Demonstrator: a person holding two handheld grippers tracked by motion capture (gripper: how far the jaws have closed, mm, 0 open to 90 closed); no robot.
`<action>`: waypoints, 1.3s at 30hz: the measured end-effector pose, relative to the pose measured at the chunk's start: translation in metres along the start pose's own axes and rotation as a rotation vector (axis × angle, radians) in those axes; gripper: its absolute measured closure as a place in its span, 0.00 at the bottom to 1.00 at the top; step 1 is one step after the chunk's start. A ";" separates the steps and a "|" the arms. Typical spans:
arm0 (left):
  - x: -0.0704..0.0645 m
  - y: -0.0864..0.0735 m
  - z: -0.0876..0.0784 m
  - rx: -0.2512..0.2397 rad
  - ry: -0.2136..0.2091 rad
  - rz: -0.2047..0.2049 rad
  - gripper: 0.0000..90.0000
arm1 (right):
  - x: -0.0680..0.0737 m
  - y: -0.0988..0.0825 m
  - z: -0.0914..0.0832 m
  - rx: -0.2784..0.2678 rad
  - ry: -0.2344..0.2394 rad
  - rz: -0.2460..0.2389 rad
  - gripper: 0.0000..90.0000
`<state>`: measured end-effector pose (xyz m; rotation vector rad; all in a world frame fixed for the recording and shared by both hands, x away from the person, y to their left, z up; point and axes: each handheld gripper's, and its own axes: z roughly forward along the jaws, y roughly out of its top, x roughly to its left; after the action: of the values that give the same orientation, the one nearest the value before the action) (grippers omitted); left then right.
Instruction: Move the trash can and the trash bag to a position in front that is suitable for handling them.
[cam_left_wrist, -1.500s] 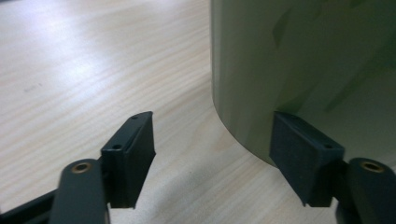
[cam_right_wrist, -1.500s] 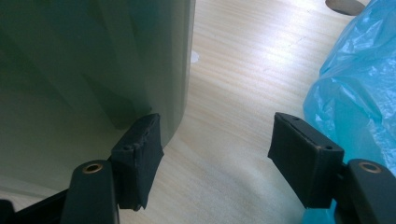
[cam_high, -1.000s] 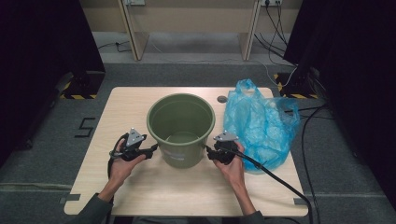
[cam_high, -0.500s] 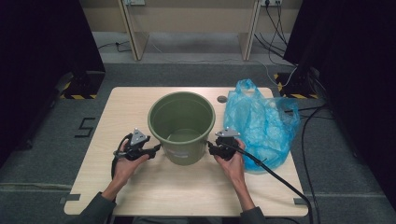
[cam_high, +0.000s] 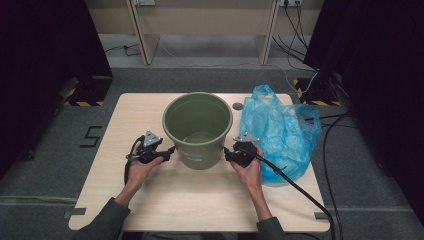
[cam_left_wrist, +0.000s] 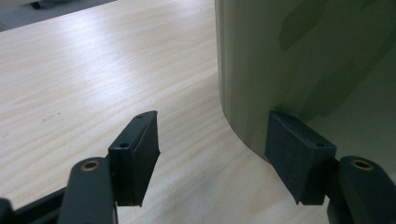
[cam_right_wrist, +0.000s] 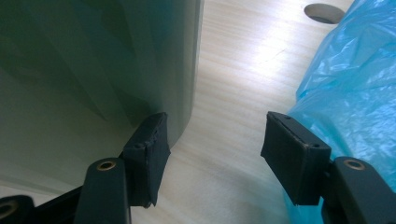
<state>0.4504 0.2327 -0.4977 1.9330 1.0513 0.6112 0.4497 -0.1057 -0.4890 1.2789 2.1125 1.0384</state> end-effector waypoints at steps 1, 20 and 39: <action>0.000 0.000 0.001 -0.002 -0.002 0.000 0.38 | 0.000 0.001 0.000 0.001 -0.004 -0.001 0.45; 0.008 0.001 0.016 0.009 -0.034 -0.046 0.35 | -0.009 0.012 0.013 0.006 -0.027 0.024 0.42; 0.033 -0.037 -0.031 0.106 -0.102 0.011 0.22 | -0.027 -0.005 -0.068 -0.008 -0.082 -0.053 0.21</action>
<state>0.4292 0.2849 -0.5114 2.0401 1.0275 0.4656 0.4115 -0.1559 -0.4518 1.2343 2.0673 0.9548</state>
